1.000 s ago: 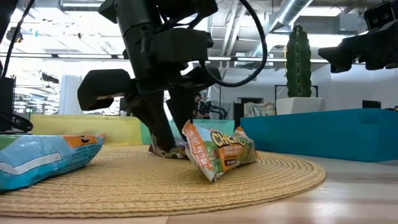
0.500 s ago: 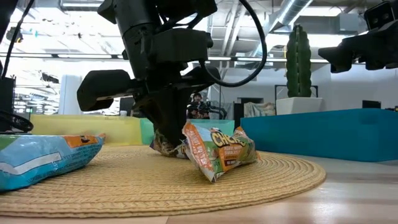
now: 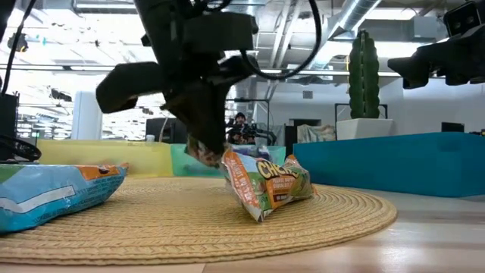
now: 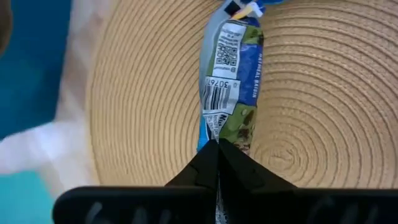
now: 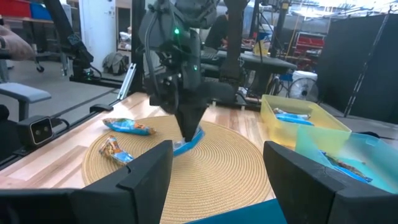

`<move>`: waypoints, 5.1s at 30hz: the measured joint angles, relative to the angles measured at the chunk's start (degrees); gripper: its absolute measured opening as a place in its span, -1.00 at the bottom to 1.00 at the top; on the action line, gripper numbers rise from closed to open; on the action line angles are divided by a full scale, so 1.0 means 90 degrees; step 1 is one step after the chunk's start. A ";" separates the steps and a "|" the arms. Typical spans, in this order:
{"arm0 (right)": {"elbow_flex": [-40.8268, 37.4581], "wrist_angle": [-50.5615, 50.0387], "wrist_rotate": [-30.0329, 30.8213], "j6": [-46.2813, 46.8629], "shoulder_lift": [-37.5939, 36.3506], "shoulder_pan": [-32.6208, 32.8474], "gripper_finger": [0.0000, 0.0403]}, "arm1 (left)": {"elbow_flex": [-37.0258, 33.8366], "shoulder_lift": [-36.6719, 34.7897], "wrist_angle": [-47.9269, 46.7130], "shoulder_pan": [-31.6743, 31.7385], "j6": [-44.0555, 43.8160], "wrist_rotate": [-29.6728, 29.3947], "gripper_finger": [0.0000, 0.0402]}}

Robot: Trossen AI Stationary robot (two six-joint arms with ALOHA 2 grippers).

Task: Pick and place Granola Bars by type
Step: Put the blue granola bar into the light blue bin, then put the right yellow granola bar into the blue bin

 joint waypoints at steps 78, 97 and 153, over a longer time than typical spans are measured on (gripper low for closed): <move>0.0000 0.0000 -0.0002 0.0000 0.0000 0.0000 0.21 | -0.0195 -0.0955 0.0656 0.3516 -0.4409 -0.2083 -1.00; 0.0000 0.0000 -0.0002 0.0000 0.0000 -0.0001 0.21 | -0.0423 -0.0442 0.0679 0.4309 -0.5240 -0.0664 -1.00; -0.0001 0.0000 -0.0002 0.0000 0.0005 -0.0001 0.21 | -0.0425 -0.1489 0.1478 0.1718 -0.1870 0.1355 -0.41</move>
